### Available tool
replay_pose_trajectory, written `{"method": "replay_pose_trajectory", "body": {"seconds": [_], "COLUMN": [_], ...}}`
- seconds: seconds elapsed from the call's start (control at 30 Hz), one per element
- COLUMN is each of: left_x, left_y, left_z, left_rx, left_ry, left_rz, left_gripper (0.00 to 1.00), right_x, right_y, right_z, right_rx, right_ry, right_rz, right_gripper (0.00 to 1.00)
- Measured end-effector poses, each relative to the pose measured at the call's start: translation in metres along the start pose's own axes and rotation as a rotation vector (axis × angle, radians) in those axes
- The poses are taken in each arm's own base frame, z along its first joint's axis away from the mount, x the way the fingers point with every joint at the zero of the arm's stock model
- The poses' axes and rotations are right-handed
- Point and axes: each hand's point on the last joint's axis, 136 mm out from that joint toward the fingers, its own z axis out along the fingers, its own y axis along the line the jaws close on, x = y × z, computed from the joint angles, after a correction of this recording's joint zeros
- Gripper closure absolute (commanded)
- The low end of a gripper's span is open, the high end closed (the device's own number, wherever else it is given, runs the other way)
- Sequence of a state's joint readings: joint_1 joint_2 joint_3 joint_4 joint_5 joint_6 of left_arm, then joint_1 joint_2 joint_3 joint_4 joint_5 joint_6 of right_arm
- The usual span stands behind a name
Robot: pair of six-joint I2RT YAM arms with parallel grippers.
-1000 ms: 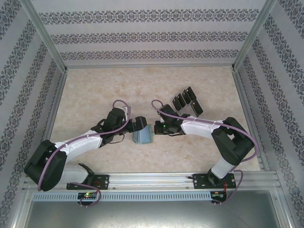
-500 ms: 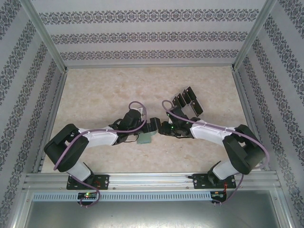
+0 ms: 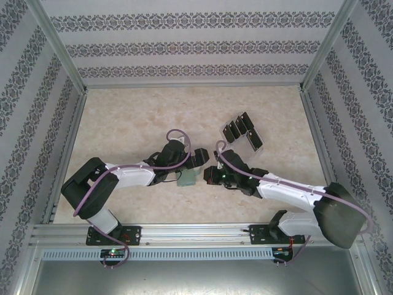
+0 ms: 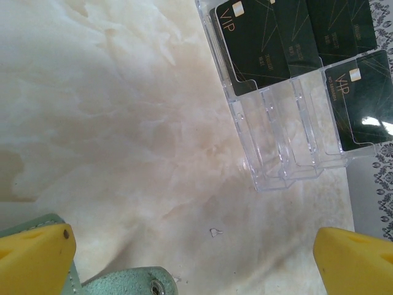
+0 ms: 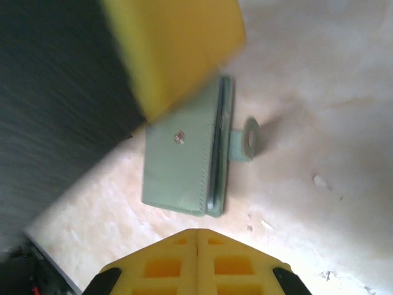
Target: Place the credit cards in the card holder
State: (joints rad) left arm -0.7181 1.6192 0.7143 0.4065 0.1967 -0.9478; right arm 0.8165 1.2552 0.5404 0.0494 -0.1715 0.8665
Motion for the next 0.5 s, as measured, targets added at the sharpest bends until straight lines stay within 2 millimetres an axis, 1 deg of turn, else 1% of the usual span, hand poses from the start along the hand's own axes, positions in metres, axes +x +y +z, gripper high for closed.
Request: {"method": "replay_pose_trajectory", "body": {"seconds": [0.07,0.17,0.33,0.5], "left_x": [-0.001,-0.002,-0.007,-0.007], "left_y": [-0.001,-0.002,0.007,0.018], "left_z": [0.000,0.000,0.001,0.001], "left_rx": [0.001,0.002,-0.027,-0.069], "left_ry": [-0.002,-0.006,-0.024,-0.032], "left_rz": [0.000,0.000,-0.023,-0.042], "left_gripper": [0.00,0.00,0.00,0.00], "right_x": [0.006,0.006,-0.004,-0.009], "right_y": [0.001,0.008,0.008,0.008], "right_z": [0.008,0.018,0.037,0.052], "right_rx": [0.001,-0.019,-0.021,-0.026], "right_ry": [0.008,-0.009,-0.063,-0.111], "right_rz": [-0.003,-0.012,0.011,0.036], "right_gripper": [1.00,1.00,1.00,1.00]}}
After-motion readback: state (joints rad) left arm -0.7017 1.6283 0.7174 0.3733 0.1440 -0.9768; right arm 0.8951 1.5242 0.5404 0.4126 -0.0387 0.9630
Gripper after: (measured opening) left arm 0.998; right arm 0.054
